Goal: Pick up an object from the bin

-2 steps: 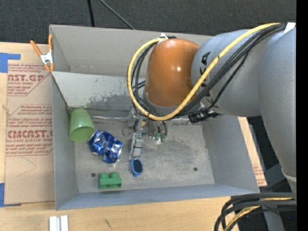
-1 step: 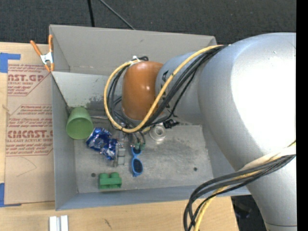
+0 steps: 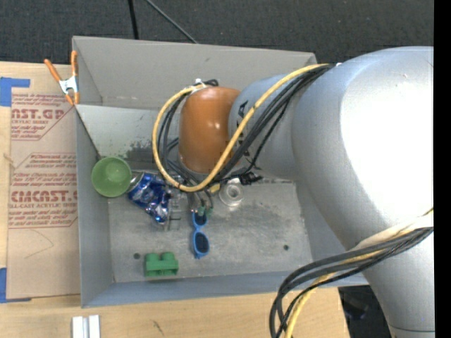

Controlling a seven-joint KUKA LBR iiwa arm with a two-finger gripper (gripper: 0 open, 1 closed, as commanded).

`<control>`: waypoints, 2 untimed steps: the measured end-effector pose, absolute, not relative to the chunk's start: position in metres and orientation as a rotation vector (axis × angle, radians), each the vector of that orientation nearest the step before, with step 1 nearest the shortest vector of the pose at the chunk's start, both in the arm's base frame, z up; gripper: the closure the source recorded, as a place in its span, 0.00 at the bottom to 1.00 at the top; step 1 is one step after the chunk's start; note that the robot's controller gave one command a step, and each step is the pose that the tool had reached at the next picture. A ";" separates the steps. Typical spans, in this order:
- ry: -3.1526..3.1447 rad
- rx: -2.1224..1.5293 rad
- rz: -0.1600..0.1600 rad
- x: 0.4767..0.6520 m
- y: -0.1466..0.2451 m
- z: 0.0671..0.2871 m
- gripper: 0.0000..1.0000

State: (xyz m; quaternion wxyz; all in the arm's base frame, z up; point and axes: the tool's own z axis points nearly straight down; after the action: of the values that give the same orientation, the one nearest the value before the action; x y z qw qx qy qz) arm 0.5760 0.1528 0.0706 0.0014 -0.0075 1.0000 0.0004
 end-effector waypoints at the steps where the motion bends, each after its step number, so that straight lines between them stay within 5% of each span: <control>1: 3.133 -0.212 0.001 0.568 0.156 0.083 1.00; 2: 3.125 -0.176 0.006 0.559 0.175 0.238 1.00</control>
Offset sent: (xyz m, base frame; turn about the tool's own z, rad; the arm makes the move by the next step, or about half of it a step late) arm -0.0079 0.0025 0.0121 -0.1192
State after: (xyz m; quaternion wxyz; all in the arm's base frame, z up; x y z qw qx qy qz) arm 0.5590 0.1753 0.2377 0.0057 -0.0561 0.9984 0.0020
